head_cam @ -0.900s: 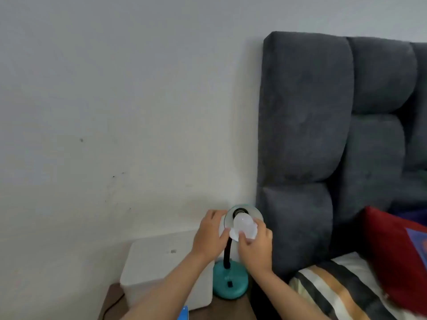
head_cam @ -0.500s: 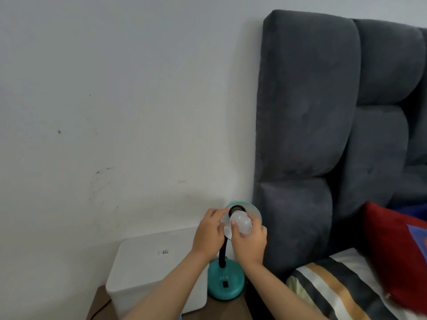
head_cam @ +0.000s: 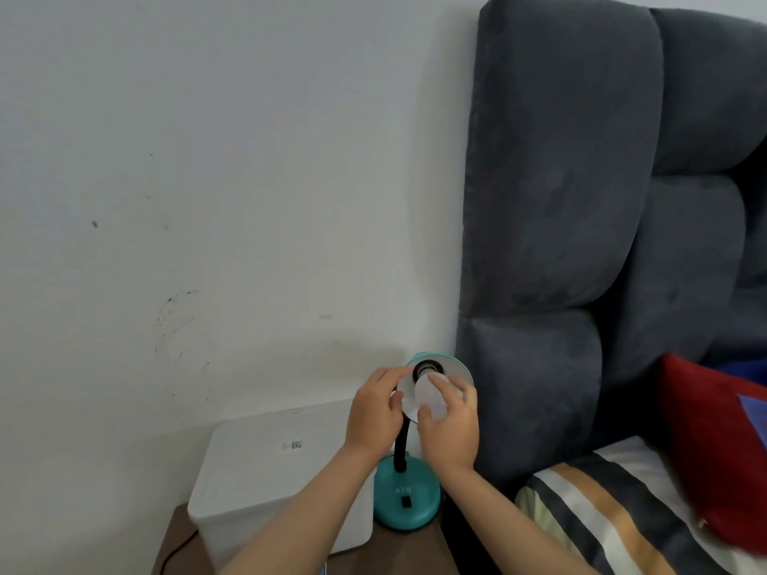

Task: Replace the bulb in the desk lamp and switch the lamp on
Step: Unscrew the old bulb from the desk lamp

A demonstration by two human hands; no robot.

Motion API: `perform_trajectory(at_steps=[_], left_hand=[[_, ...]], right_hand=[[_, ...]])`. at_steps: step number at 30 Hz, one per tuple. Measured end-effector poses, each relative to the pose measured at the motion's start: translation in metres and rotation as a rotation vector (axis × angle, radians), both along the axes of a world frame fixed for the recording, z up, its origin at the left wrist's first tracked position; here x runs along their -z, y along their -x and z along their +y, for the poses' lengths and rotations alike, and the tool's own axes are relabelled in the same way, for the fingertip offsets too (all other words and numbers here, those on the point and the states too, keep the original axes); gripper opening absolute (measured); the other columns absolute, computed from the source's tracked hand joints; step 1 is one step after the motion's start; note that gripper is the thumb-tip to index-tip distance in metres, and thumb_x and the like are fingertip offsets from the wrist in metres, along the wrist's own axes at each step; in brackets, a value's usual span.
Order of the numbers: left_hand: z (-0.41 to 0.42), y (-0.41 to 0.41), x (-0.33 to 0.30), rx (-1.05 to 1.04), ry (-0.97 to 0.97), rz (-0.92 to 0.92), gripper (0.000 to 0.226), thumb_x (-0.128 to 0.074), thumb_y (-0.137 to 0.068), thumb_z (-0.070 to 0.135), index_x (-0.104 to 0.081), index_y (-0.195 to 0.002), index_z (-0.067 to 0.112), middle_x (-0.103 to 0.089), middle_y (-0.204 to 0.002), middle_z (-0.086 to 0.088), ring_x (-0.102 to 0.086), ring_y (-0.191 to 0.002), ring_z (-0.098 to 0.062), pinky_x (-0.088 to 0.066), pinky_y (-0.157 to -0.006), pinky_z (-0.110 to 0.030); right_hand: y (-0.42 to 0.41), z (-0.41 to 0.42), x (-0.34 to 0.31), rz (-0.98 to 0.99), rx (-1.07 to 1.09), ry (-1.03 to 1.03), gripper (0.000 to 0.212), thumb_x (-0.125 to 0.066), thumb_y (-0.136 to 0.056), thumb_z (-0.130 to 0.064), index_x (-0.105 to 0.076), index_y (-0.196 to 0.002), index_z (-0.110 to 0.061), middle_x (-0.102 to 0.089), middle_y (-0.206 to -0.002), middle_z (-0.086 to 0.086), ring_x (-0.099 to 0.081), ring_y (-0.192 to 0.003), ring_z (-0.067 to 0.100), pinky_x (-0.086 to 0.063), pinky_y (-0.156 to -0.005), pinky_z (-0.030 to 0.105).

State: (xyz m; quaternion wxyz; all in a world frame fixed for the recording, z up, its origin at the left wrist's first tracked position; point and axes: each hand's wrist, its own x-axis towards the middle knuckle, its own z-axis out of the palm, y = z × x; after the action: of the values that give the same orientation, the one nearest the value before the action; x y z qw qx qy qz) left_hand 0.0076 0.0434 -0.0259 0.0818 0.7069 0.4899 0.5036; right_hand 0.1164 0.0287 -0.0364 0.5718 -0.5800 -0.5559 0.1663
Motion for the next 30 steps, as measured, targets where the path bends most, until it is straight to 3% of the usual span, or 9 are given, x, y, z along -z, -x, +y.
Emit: perform_trajectory(at_steps=[2, 5, 9, 13, 16, 21, 24, 27, 30], left_hand=[[-0.001, 0.0, 0.0, 0.005, 0.002, 0.001, 0.047, -0.052, -0.081, -0.009, -0.06, -0.116, 0.022, -0.059, -0.109, 0.008, -0.06, -0.095, -0.014, -0.054, -0.086, -0.036], [-0.001, 0.0, 0.001, 0.003, 0.007, -0.001, 0.046, -0.052, -0.082, -0.008, -0.059, -0.116, 0.023, -0.06, -0.11, 0.005, -0.06, -0.094, -0.013, -0.054, -0.084, -0.035], [-0.001, 0.001, -0.001, 0.002, 0.015, 0.007, 0.045, -0.052, -0.082, -0.007, -0.06, -0.115, 0.022, -0.061, -0.111, 0.003, -0.06, -0.095, -0.014, -0.053, -0.085, -0.032], [-0.001, 0.002, -0.002, -0.006, 0.02, 0.025, 0.046, -0.053, -0.081, -0.007, -0.059, -0.115, 0.024, -0.062, -0.111, 0.004, -0.06, -0.095, -0.014, -0.052, -0.085, -0.028], [-0.001, 0.001, -0.002, -0.009, 0.027, 0.028, 0.046, -0.053, -0.082, -0.006, -0.059, -0.115, 0.024, -0.061, -0.11, 0.004, -0.06, -0.093, -0.013, -0.051, -0.084, -0.027], [-0.001, 0.001, -0.002, -0.009, 0.018, 0.036, 0.046, -0.053, -0.081, -0.007, -0.059, -0.114, 0.024, -0.061, -0.109, 0.004, -0.06, -0.092, -0.013, -0.051, -0.084, -0.026], [-0.001, 0.0, -0.003, -0.009, 0.021, 0.042, 0.046, -0.052, -0.081, -0.006, -0.059, -0.114, 0.024, -0.061, -0.11, 0.004, -0.06, -0.092, -0.012, -0.051, -0.084, -0.025], [-0.001, 0.001, -0.002, -0.013, 0.02, 0.047, 0.046, -0.052, -0.081, -0.006, -0.059, -0.115, 0.024, -0.061, -0.109, 0.003, -0.059, -0.091, -0.012, -0.051, -0.083, -0.026], [-0.001, 0.002, -0.002, -0.015, 0.02, 0.048, 0.045, -0.053, -0.082, -0.006, -0.059, -0.114, 0.024, -0.061, -0.106, 0.004, -0.059, -0.089, -0.012, -0.052, -0.082, -0.027]], right_hand=[[0.0, -0.004, 0.003, -0.004, 0.017, 0.001, 0.047, -0.064, -0.08, -0.006, -0.058, -0.122, -0.025, -0.039, -0.136, 0.001, -0.052, -0.113, 0.018, -0.044, -0.079, 0.022], [0.004, -0.012, 0.002, 0.203, 0.047, 0.024, 0.058, -0.071, -0.078, -0.013, -0.048, -0.13, -0.02, -0.035, -0.132, 0.007, -0.047, -0.104, 0.013, -0.043, -0.084, 0.025], [0.012, -0.008, -0.007, 0.48, 0.08, 0.153, 0.066, -0.069, -0.08, -0.031, -0.038, -0.135, -0.011, -0.047, -0.131, 0.016, -0.052, -0.114, 0.03, -0.042, -0.09, 0.033], [0.012, -0.005, -0.012, 0.377, 0.07, 0.117, 0.047, -0.067, -0.081, -0.016, -0.05, -0.125, -0.011, -0.047, -0.128, 0.013, -0.054, -0.11, 0.029, -0.042, -0.084, 0.028], [0.01, -0.006, -0.006, 0.292, 0.037, 0.086, 0.045, -0.065, -0.078, 0.0, -0.058, -0.118, -0.019, -0.039, -0.134, 0.006, -0.052, -0.114, 0.025, -0.043, -0.084, 0.026], [0.012, -0.011, -0.011, 0.459, 0.075, 0.133, 0.06, -0.07, -0.08, -0.016, -0.042, -0.132, -0.011, -0.039, -0.134, 0.014, -0.052, -0.109, 0.027, -0.043, -0.086, 0.029], [0.014, -0.007, -0.016, 0.488, 0.111, 0.201, 0.065, -0.064, -0.084, -0.027, -0.034, -0.137, -0.003, -0.043, -0.136, 0.021, -0.048, -0.12, 0.035, -0.043, -0.093, 0.038], [0.015, -0.005, -0.018, 0.42, 0.091, 0.181, 0.05, -0.063, -0.085, -0.02, -0.046, -0.129, -0.003, -0.047, -0.129, 0.019, -0.053, -0.11, 0.033, -0.043, -0.086, 0.033], [0.012, -0.007, -0.014, 0.351, 0.047, 0.149, 0.046, -0.062, -0.081, -0.002, -0.054, -0.123, -0.016, -0.036, -0.133, 0.011, -0.052, -0.109, 0.027, -0.04, -0.085, 0.026]])
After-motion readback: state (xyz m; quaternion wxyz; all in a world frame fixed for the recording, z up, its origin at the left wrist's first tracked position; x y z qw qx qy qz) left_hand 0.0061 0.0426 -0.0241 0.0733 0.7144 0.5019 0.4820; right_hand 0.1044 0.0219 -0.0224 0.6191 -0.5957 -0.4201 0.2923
